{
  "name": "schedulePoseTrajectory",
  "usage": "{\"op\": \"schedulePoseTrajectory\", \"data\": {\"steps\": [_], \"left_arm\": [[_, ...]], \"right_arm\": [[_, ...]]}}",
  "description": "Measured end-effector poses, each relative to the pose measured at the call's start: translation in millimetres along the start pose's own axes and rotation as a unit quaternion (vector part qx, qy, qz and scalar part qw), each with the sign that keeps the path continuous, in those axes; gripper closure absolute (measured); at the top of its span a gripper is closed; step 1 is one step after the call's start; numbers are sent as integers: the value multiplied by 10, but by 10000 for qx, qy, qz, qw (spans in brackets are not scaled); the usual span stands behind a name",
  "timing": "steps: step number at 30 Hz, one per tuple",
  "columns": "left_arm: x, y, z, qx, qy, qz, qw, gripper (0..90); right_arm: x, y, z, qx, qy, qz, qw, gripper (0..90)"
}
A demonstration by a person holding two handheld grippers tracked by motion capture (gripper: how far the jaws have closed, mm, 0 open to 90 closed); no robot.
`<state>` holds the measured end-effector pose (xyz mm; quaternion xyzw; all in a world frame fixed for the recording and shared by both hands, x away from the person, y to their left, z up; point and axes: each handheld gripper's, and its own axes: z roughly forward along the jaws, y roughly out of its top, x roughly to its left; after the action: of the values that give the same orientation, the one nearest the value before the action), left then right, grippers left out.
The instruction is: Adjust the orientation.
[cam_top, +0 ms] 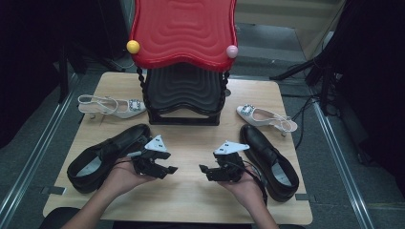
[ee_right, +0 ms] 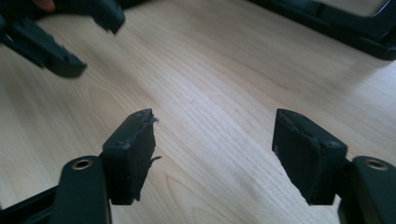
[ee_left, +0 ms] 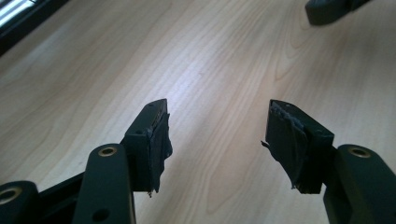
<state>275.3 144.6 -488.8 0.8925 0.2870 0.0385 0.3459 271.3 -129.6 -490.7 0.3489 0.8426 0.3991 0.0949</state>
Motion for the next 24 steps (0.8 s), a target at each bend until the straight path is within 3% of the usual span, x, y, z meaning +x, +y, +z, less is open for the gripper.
{"op": "schedulePoseTrajectory", "data": {"steps": [2,6,10,13,15,17,21,24], "left_arm": [[-3,8,-8,13,-39,42,10000,393],[36,17,-30,-77,-215,-63,9997,389],[64,15,-55,-129,-195,-113,9997,380],[77,14,-95,-131,-224,-124,9996,373],[80,15,-110,-126,-218,-105,9996,385],[76,15,-125,-149,-217,-110,9996,421],[61,14,-135,81,-96,28,9999,446],[59,8,-169,92,-111,-37,9999,453]], "right_arm": [[-18,2,-52,-101,-42,-69,9999,315],[-59,16,-54,-97,27,230,9997,194],[-45,27,-68,-216,96,236,9994,179],[-17,27,-98,-257,13,-50,9997,292],[-9,29,-115,-337,17,-129,9993,321],[-13,30,-128,-381,65,-167,9991,356],[-26,34,-122,-273,-94,-161,9995,392],[-43,46,-143,-380,-137,-140,9991,442]]}}
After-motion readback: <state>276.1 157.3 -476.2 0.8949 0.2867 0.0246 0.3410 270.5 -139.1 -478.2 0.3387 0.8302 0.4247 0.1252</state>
